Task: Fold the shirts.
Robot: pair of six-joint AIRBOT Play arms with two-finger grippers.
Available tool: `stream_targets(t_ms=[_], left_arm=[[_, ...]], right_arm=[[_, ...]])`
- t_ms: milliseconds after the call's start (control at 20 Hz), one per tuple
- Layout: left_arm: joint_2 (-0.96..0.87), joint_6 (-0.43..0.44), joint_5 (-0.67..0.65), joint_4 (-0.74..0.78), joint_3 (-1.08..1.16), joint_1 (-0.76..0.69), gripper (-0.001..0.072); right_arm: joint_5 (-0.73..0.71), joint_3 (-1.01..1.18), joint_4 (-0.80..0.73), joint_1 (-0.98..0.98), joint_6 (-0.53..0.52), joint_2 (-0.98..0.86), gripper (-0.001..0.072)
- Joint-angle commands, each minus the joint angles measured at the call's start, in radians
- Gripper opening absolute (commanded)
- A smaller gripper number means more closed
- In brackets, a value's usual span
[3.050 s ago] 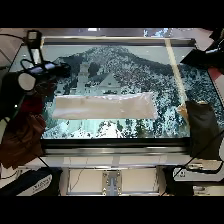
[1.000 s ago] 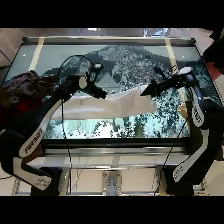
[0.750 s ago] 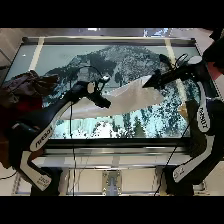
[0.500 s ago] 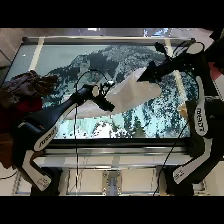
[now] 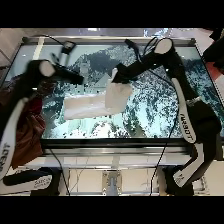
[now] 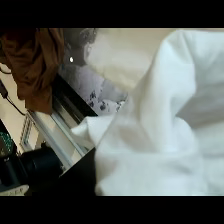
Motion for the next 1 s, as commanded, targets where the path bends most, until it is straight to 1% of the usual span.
stream_targets(t_ms=[0,50,100,150,200,250,350,450,500,600,650,700,750,800,850,950], left_arm=[[0.164,-0.001,-0.039,0.056,0.000,0.206,0.0018],[0.188,-0.001,-0.052,0.056,0.000,0.250,0.0018],[0.203,-0.001,-0.066,0.056,0.000,0.282,0.0018],[0.213,0.000,-0.083,0.056,0.000,0.309,0.0018],[0.216,0.000,-0.101,0.056,0.000,0.327,0.0018],[0.216,0.000,-0.117,0.057,0.000,0.340,0.0018],[0.214,0.000,-0.130,0.057,0.000,0.348,0.0018],[0.214,0.000,-0.130,0.056,0.000,0.347,0.0018],[0.213,0.000,-0.130,0.056,0.000,0.347,0.0017],[0.213,0.000,-0.130,0.056,0.000,0.347,0.0018],[0.212,0.000,-0.130,0.056,0.000,0.347,0.0018],[0.210,0.000,-0.130,0.054,0.000,0.347,0.0018],[0.207,0.000,-0.130,0.035,0.000,0.347,0.0018],[0.203,0.000,-0.130,0.014,0.000,0.347,0.0018],[0.198,0.000,-0.130,-0.002,0.000,0.347,0.0018],[0.187,0.000,-0.127,-0.030,-0.001,0.347,0.0018]], right_arm=[[-0.315,0.003,-0.027,0.159,0.018,-0.048,0.0016],[-0.426,0.002,-0.029,0.209,0.017,-0.072,0.0017],[-0.526,0.001,-0.028,0.254,0.018,-0.090,0.0083],[-0.605,0.001,-0.025,0.295,0.018,-0.105,0.0324],[-0.637,0.001,-0.030,0.325,0.018,-0.110,0.0527],[-0.636,0.002,-0.034,0.340,0.017,-0.108,0.0550],[-0.567,0.002,-0.047,0.332,0.016,-0.098,0.0544],[-0.387,0.005,-0.117,0.274,0.014,-0.081,0.0544],[-0.261,0.004,-0.182,0.229,0.013,-0.070,0.0544],[-0.034,0.004,-0.371,0.137,0.013,-0.062,0.0544],[0.018,-0.007,-0.471,0.096,0.013,-0.063,0.0543],[0.011,-0.029,-0.538,0.052,0.013,-0.063,0.0544],[-0.040,-0.058,-0.556,0.010,0.023,-0.064,0.0544],[-0.096,-0.080,-0.535,-0.029,0.052,-0.074,0.0544],[-0.133,-0.097,-0.475,-0.068,0.068,-0.093,0.0544],[-0.134,-0.115,-0.256,-0.143,0.053,-0.153,0.0544]])
